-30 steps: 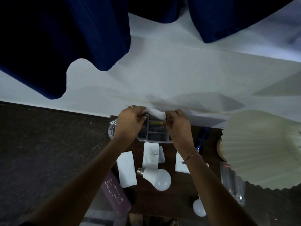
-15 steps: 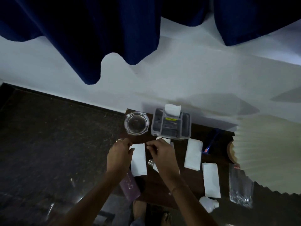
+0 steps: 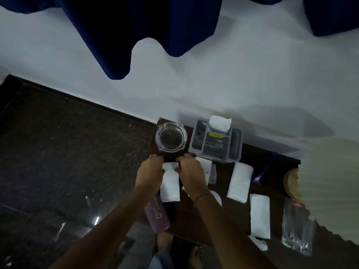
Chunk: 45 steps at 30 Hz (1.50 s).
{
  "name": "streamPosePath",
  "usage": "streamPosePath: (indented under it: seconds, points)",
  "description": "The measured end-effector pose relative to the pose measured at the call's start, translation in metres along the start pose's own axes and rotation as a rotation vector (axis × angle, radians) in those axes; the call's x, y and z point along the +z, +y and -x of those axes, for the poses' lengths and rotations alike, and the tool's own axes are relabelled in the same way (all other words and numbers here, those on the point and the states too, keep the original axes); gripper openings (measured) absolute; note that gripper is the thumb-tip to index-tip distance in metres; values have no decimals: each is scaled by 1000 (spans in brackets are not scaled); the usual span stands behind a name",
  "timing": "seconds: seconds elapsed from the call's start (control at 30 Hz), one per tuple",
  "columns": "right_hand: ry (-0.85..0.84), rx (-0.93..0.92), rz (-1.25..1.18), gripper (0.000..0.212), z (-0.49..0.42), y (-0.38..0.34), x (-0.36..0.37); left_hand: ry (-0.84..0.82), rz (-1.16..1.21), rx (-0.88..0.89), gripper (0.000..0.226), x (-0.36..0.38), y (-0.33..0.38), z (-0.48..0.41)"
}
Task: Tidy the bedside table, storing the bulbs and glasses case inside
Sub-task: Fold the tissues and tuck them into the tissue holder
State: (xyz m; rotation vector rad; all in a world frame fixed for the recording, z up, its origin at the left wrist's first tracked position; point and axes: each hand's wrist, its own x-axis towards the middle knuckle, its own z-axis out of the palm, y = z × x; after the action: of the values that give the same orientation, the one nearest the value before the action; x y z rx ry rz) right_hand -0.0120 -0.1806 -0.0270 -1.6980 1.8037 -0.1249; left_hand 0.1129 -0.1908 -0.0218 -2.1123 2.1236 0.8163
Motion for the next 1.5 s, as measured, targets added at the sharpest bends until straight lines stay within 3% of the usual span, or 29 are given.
streamPosePath:
  seconds: [0.2,0.5,0.63,0.73,0.83,0.93,1.0,1.07,1.13,1.2,1.33,1.5]
  points:
    - [19,-6,13,20,-5,-2,0,36,-14,21,12,-4,-2,-3]
    - [197,-178,-32,16,20,-8,-23,101,55,188,22,-46,6,12]
    - [311,-250,-73,15,34,-18,-46,156,93,196,12,-67,23,27]
    - [453,-148,-229,17,44,-24,-64,265,153,167,6,-80,39,35]
    - [500,128,-633,25,54,-30,-78,352,286,150,10,-88,58,36]
    - [382,311,-989,31,58,-33,-86,303,472,128,17,-91,81,31]
    - [331,352,-1145,34,55,-36,-92,247,550,101,15,-90,95,26]
    - [330,342,-1230,42,51,-38,-98,150,785,34,16,-89,106,22]
    - [334,353,-1261,63,46,-38,-106,49,1078,-73,23,-90,115,17]
    - [311,365,-1240,79,40,-36,-113,-16,1199,-157,36,-91,120,11]
    - [288,342,-1247,84,34,-31,-119,-106,1284,-204,58,-92,126,-2]
    - [289,284,-1205,82,31,-26,-116,-129,1292,-241,59,-92,126,-10]
